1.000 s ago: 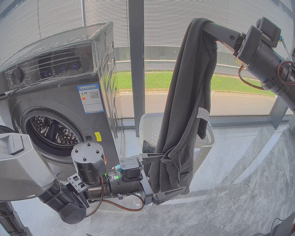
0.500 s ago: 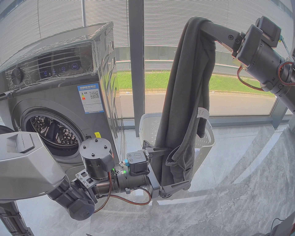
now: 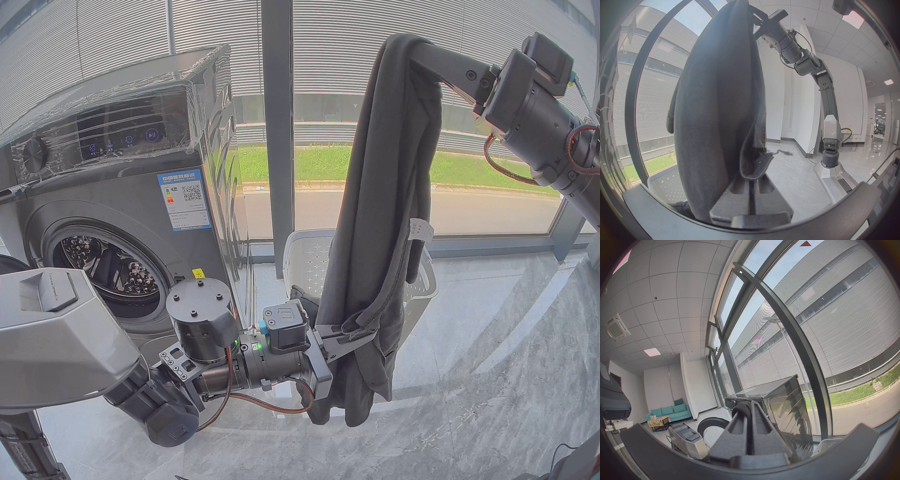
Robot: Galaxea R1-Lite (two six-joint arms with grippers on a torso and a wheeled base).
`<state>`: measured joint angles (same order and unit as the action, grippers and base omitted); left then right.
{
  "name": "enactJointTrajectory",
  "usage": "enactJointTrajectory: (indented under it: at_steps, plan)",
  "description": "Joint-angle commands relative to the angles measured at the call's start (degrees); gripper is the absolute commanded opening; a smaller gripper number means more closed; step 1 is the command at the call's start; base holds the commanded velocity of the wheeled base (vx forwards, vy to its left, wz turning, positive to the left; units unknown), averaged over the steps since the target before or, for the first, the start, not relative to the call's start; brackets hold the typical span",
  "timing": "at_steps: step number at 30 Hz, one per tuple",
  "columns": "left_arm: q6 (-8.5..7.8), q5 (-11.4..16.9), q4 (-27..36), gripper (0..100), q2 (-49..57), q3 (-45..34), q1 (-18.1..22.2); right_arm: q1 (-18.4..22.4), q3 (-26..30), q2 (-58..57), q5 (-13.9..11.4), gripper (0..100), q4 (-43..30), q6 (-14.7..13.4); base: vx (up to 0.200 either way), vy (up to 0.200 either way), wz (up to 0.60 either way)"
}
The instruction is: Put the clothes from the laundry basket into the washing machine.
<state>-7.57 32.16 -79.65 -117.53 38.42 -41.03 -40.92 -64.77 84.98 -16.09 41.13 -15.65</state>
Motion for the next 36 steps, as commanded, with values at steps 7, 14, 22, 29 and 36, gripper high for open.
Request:
enactJointTrajectory:
  at_steps: [7,14,22,29,36]
  plan:
    - [0.36,-0.1,-0.8,0,11.9,-3.3,0.1,7.7,6.1,-0.4,1.2,0,0.0,1.2,0.000,0.000,0.00]
    - [2.03,-0.8,0.0,0,25.9,-13.8,0.5,13.2,11.0,-1.4,1.5,0,0.0,3.5,0.000,0.000,0.00]
    - [2.12,-3.2,4.9,0,34.6,-14.4,6.6,17.4,15.7,-4.2,2.8,0,0.0,3.7,0.000,0.000,0.00]
    - [2.12,-4.2,6.7,0,34.4,-8.9,9.7,14.5,29.3,-10.3,-0.4,0,0.0,5.6,0.000,0.000,0.00]
    - [2.03,-6.2,10.8,0,34.0,-4.6,8.8,12.0,36.3,-14.4,-3.5,0,0.0,6.4,0.000,0.000,0.00]
